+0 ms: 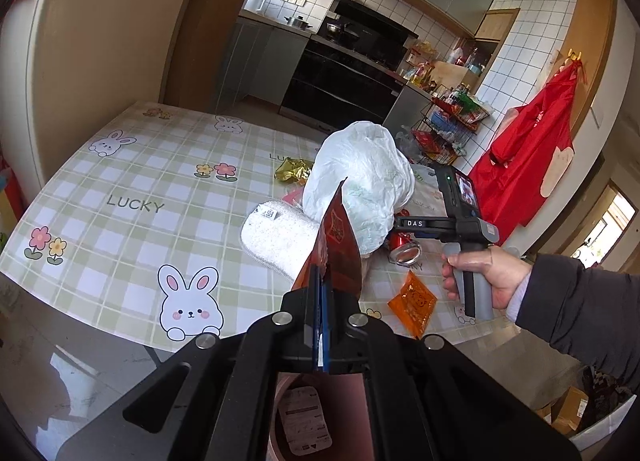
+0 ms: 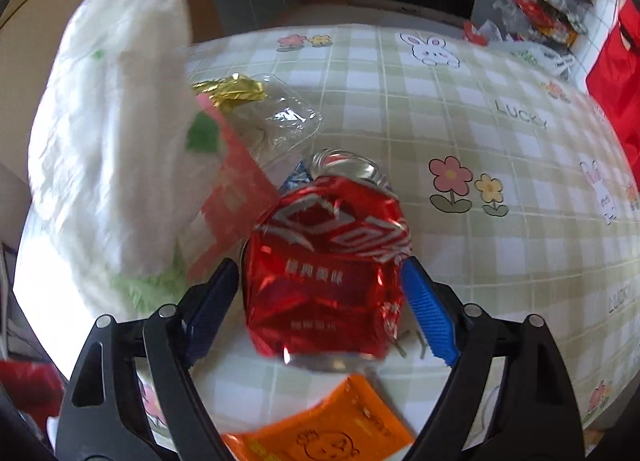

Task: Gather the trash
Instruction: 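Grasp the crushed red cola can with the right tool, then drop the cola can into the pink bin with the right tool while the left tool drops the wrapper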

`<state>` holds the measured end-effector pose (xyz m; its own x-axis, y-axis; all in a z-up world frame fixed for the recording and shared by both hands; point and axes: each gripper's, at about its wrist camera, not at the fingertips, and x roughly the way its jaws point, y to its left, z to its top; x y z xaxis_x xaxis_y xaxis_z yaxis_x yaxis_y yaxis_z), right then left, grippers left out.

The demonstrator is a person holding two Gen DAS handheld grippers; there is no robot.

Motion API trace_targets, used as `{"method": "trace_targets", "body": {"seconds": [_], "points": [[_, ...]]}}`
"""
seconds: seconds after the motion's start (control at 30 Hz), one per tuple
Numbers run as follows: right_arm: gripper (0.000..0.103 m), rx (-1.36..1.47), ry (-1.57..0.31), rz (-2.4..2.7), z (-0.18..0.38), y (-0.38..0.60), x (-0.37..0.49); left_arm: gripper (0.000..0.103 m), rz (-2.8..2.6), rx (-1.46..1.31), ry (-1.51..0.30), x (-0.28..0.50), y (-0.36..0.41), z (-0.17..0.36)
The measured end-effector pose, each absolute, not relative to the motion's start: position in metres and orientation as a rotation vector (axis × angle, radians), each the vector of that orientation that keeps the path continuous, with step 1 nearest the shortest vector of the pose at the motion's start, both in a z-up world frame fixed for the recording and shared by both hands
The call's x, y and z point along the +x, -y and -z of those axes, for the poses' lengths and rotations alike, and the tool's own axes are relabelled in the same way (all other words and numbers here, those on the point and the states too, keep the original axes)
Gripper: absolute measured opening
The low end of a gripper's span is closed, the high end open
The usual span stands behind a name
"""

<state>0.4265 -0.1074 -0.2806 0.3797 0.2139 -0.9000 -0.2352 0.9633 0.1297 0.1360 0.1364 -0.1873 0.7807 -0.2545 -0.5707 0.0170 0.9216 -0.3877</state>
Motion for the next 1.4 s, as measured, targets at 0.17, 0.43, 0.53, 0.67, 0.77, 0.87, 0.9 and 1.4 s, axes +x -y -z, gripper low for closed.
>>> {"method": "trace_targets", "body": {"seconds": [0.17,0.43,0.53,0.67,0.77,0.87,0.9,1.4], "points": [[0.083,0.072,-1.23,-0.25,0.295,0.113,0.445,0.001,0.151,-0.38,-0.667,0.135,-0.136,0.19],[0.044,0.164,-1.245,-0.291,0.279,0.13,0.443,0.001,0.153,-0.383,-0.663,0.135,-0.135,0.189],[0.03,0.172,-1.23,-0.31,0.267,0.139,0.431,0.001,0.159,-0.378,-0.657,0.133,-0.131,0.185],[0.016,0.143,-1.208,-0.303,0.254,0.157,0.421,0.001,0.168,-0.358,-0.654,0.132,-0.123,0.18],[0.014,0.149,-1.167,-0.293,0.242,0.176,0.406,0.001,0.176,-0.346,-0.656,0.13,-0.117,0.177],[0.013,0.192,-1.117,-0.291,0.231,0.196,0.388,0.001,0.187,-0.336,-0.657,0.126,-0.111,0.174],[0.013,0.214,-1.097,-0.297,0.226,0.202,0.377,0.001,0.19,-0.33,-0.657,0.125,-0.108,0.172],[0.013,0.5,-0.919,-0.489,0.18,0.233,0.246,0.001,0.27,-0.24,-0.754,0.097,-0.061,0.182]]}}
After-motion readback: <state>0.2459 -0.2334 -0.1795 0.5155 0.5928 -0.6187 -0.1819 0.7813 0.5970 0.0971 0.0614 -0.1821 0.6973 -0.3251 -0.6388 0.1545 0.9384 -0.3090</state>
